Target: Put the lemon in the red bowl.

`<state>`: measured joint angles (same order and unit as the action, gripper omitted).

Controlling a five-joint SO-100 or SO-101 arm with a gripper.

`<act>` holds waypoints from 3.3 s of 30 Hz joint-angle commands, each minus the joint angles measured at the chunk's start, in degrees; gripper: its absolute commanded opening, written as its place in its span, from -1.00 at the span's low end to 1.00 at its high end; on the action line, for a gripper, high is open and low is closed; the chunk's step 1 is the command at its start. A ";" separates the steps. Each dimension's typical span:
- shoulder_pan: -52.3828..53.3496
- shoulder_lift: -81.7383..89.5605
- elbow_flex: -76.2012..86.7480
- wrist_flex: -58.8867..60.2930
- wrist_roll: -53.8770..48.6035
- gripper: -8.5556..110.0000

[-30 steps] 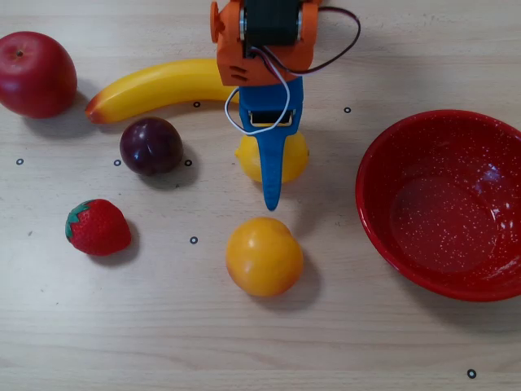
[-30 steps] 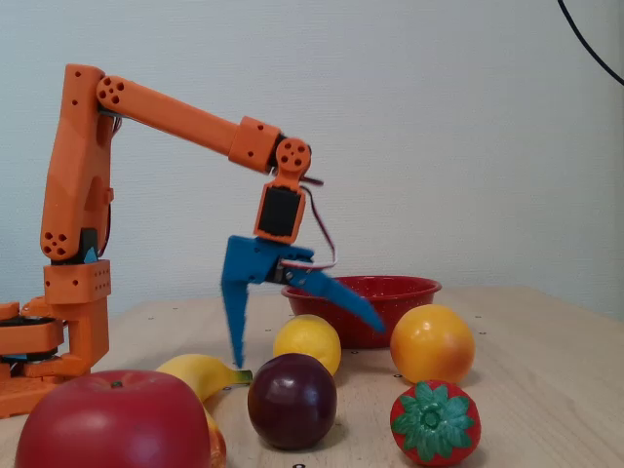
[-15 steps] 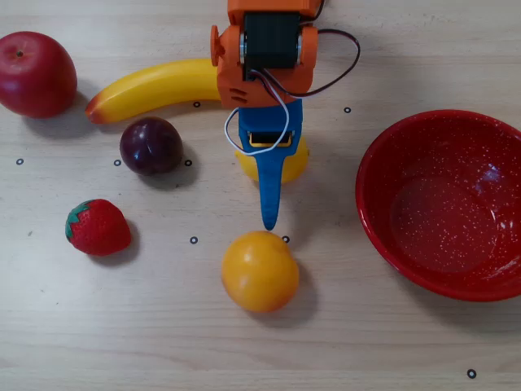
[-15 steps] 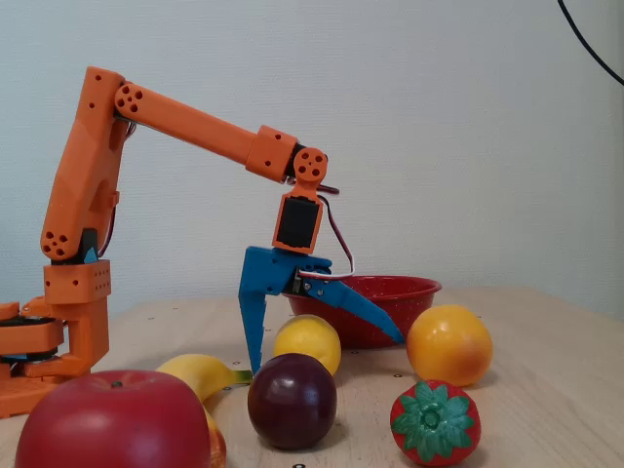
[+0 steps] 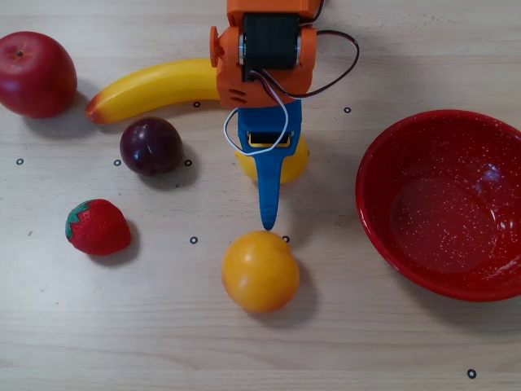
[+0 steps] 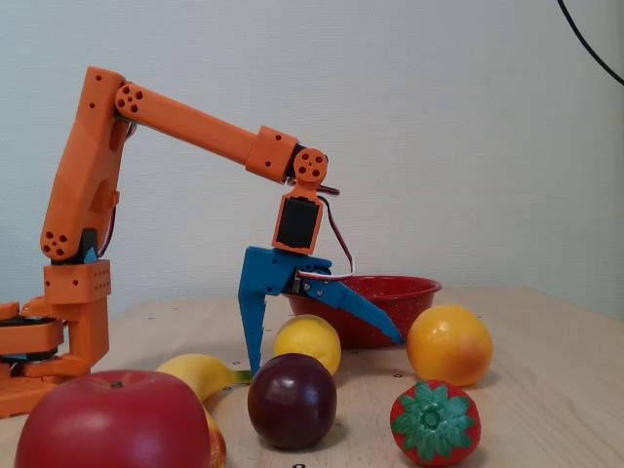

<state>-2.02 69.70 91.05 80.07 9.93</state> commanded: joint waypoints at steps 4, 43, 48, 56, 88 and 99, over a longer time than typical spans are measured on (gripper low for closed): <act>2.72 1.85 -3.34 -1.32 -1.14 0.26; 2.11 -2.99 -7.29 -1.05 -1.32 0.15; 2.11 -2.90 -7.65 -0.79 -1.41 0.09; 2.02 -2.72 -8.09 -0.44 -1.58 0.01; 1.58 -1.93 -7.38 0.70 -1.41 -0.27; 1.85 -1.49 -6.50 2.29 1.41 -0.82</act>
<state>-0.35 64.86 85.34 79.98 9.23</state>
